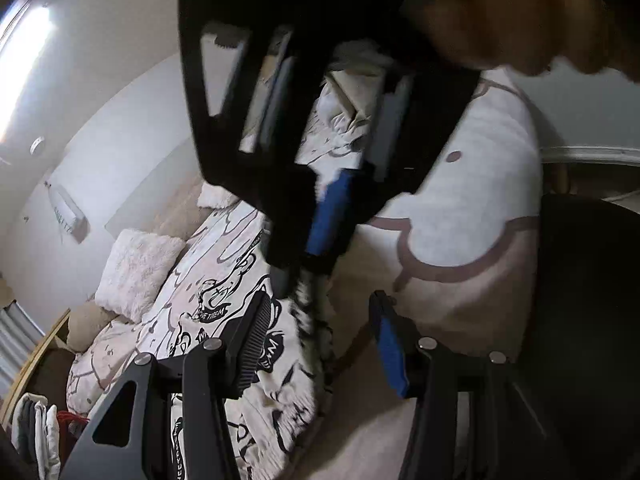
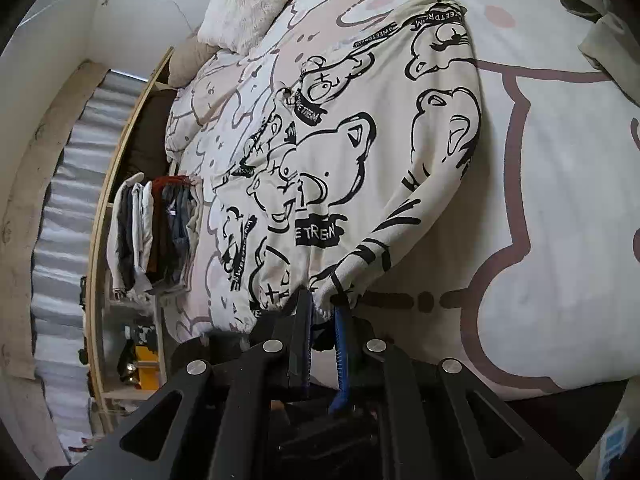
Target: Fold clothes
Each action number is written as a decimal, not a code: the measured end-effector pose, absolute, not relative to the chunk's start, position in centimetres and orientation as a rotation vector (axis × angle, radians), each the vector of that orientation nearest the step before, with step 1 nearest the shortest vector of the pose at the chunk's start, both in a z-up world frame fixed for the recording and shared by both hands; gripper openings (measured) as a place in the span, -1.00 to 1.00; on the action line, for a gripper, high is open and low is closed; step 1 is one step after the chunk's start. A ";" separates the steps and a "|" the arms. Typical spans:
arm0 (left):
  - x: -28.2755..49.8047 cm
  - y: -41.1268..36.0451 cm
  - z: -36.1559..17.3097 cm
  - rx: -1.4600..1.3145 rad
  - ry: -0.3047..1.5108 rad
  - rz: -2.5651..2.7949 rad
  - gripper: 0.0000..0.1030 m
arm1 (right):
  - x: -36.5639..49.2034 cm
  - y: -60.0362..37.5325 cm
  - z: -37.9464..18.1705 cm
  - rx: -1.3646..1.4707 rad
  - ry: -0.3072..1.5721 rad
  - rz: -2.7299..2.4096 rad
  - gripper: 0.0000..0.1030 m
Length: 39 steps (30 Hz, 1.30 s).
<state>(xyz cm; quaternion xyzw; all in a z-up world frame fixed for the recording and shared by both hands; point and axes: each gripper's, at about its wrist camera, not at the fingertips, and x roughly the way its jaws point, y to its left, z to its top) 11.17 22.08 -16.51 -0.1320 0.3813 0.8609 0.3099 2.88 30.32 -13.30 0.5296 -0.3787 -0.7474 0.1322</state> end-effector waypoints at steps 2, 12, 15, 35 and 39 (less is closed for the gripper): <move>10.7 22.1 -16.3 -0.377 0.993 2.265 -0.65 | 2.9 30.3 -13.5 1.550 -1.087 -2.169 -0.78; 9.0 21.6 -15.3 -0.491 0.857 2.253 -0.81 | 3.7 32.6 -10.2 1.427 -1.004 -2.380 0.09; 8.7 21.1 -14.7 -0.516 0.780 2.264 -0.81 | 2.0 35.5 -9.3 1.350 -0.994 -2.489 0.63; 7.5 19.8 -13.8 -0.664 0.481 2.312 -0.81 | -19.3 45.1 -18.6 1.681 -0.922 -2.450 -0.63; 6.9 19.0 -13.2 -0.683 0.396 2.346 -0.81 | -19.7 44.1 -17.8 1.666 -0.962 -2.413 -0.82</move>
